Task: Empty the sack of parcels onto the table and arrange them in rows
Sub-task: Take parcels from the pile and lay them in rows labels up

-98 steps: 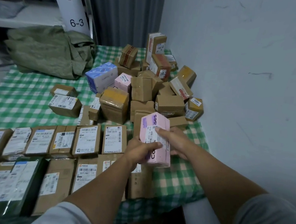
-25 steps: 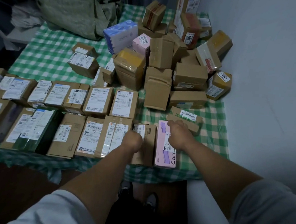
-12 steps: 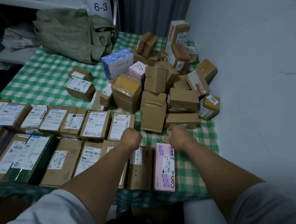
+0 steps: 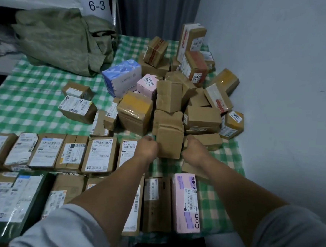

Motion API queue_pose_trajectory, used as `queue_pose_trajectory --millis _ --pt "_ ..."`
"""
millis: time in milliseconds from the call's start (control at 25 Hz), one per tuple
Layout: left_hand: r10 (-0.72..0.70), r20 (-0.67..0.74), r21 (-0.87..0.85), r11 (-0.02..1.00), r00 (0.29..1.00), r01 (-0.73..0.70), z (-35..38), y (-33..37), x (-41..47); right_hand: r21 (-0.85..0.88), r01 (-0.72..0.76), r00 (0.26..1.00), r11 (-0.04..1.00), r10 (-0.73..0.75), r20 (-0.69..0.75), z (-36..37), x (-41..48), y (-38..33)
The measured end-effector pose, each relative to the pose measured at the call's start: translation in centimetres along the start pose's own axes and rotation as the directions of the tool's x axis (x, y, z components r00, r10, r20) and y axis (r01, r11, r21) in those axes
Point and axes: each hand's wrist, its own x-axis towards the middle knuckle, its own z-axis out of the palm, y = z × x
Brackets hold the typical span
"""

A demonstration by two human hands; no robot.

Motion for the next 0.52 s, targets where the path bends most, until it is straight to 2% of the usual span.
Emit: queue_pose_trajectory --millis 120,360,520 --pt "-0.006 -0.023 -0.049 0.999 1.000 0.005 0.7 1.3 1.9 0.038 -0.018 1.000 0.999 0.018 0.006 -0.7 2.7 -0.5" --pt "-0.052 -0.049 -0.093 0.995 0.997 0.047 2.2 2.1 6.2 0.268 -0.105 0.993 0.958 0.085 0.084 -1.2 6.8 -0.4" --pt "-0.076 -0.036 -0.103 0.992 0.996 0.072 2.8 3.3 5.6 0.353 -0.163 0.984 0.921 0.124 0.132 -1.3 7.9 -0.6"
